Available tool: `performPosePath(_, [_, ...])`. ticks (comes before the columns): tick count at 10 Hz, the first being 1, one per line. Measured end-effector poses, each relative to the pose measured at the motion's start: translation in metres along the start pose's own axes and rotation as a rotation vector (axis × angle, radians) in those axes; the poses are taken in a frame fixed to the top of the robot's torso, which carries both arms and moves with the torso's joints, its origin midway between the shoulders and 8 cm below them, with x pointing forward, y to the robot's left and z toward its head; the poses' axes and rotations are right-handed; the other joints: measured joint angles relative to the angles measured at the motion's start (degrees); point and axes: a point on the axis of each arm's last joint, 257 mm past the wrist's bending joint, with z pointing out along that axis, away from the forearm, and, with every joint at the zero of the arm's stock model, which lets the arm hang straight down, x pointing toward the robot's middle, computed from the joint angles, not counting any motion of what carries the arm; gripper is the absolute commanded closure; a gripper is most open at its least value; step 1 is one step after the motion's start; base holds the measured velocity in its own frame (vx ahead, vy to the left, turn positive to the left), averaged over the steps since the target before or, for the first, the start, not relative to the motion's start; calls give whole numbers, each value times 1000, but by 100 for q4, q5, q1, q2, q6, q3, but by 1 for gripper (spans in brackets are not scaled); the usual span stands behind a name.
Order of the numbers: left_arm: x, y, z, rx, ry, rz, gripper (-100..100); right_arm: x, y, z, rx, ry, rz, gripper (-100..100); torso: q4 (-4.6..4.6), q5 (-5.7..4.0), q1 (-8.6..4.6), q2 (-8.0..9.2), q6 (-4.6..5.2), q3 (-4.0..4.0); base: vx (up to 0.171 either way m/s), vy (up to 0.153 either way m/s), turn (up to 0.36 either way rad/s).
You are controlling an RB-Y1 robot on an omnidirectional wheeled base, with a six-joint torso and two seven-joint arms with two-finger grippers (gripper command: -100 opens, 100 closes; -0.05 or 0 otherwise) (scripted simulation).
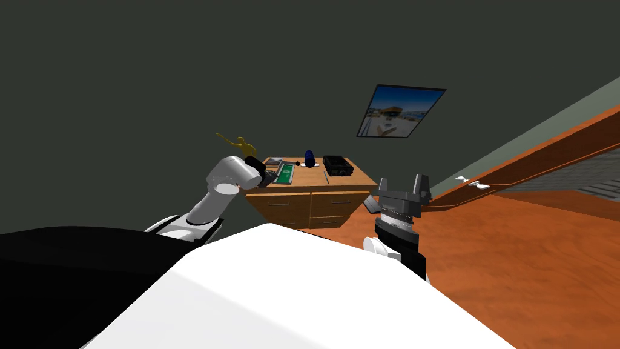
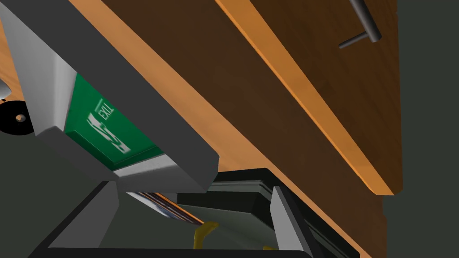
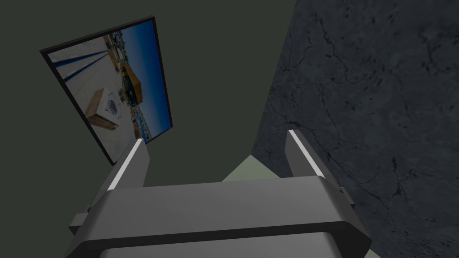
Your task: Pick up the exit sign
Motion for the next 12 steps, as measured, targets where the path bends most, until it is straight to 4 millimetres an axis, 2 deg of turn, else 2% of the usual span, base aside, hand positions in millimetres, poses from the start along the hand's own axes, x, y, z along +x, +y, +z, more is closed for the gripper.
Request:
performPosePath(1, [0, 0, 0, 0, 0, 0, -100, 0, 0, 0, 0, 0, 0, 0, 0, -1, -2, 1, 0, 1, 1, 2, -38])
performPosePath(5, [-2, 2, 21, -7, -4, -8, -100, 0, 0, 0, 0, 0, 0, 0, 0, 0, -1, 0, 0, 0, 1, 4, -23])
performPosePath(6, [-2, 2, 22, -6, -4, -8, 100, 0, 0, 0, 0, 0, 0, 0, 0, -1, -2, 1, 0, 1, 0, 0, 0])
performPosePath(10, [-1, 3, 23, -11, -1, -8, 100, 0, 0, 0, 0, 0, 0, 0, 4, -8, -17, -9, 9, -3, -1, 1, 6])
performPosePath(11, [0, 4, 23, -12, -1, -8, 0, 0, 0, 0, 0, 0, 0, 0, 4, -7, -15, -10, 10, -3, 0, 0, 0])
performPosePath(12, [0, 4, 23, -12, 0, -8, 100, 0, 0, 0, 0, 0, 0, 0, 4, -7, -14, -11, 10, -4, 2, -4, 34])
